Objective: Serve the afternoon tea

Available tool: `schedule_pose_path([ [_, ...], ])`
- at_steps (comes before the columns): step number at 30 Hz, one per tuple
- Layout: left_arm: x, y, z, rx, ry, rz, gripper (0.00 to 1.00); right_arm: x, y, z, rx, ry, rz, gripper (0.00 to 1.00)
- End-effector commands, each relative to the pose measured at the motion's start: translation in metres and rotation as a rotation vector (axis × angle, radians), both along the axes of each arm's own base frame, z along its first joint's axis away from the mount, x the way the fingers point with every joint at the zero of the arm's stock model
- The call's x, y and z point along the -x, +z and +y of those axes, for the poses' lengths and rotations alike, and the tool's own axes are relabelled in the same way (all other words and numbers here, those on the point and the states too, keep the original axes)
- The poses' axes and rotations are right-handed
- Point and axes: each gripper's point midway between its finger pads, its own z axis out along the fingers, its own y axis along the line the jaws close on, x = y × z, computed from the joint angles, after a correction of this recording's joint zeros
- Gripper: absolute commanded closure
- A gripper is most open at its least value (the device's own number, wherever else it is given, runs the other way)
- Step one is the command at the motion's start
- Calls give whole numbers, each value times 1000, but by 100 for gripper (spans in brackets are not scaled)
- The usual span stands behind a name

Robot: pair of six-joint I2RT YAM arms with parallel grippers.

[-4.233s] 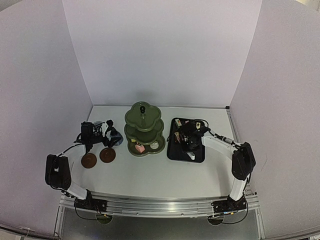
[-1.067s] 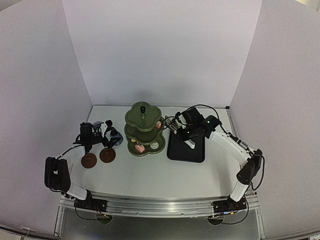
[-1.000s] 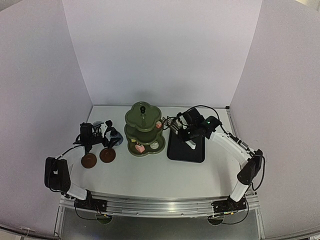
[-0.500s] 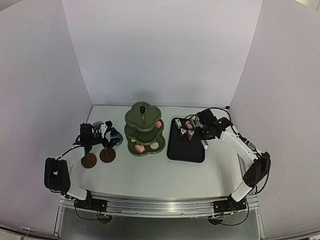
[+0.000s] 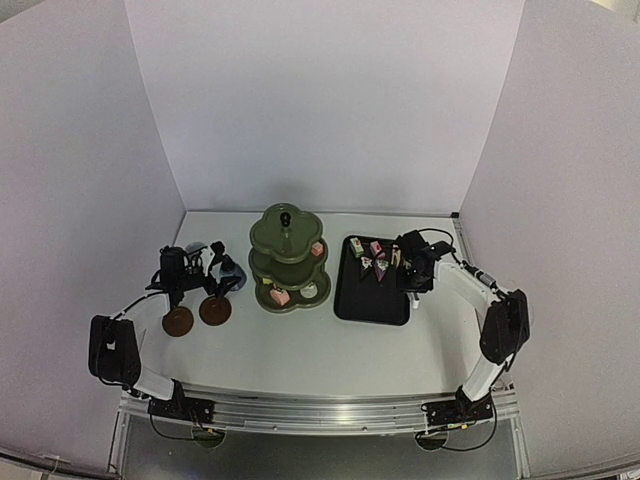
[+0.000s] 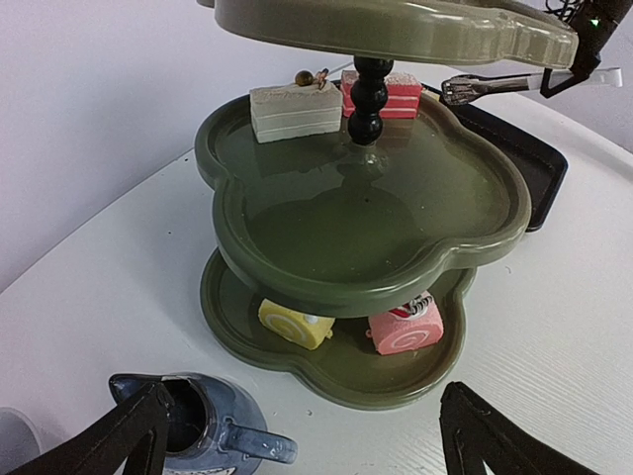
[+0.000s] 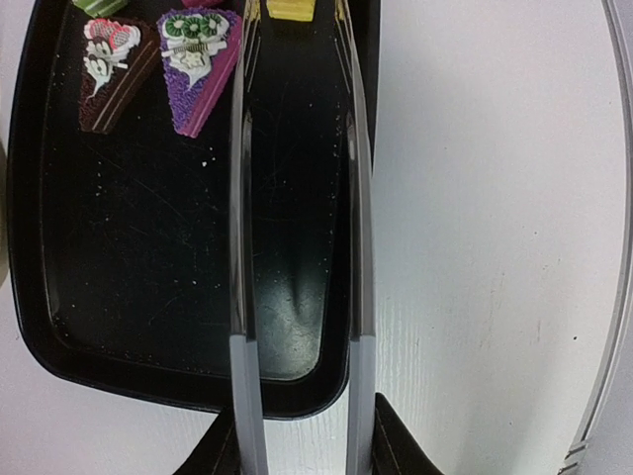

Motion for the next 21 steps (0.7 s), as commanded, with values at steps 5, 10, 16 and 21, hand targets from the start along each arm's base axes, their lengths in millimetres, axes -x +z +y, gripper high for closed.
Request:
schedule_pose_path([
  [5,0,16,-1,-4,-6,-60,5,-15,-21,10,-65,-13,-7,65],
  [10,0,16,-1,-6,-2,-62,5,-26,-29,10,-62,-16,-12,64],
  [16,0,16,0,-8,0,-63,5,-39,-33,6,-38,-27,-29,64],
  [21,0,16,0,-6,0,-65,5,-52,-34,7,-36,-25,-47,67],
])
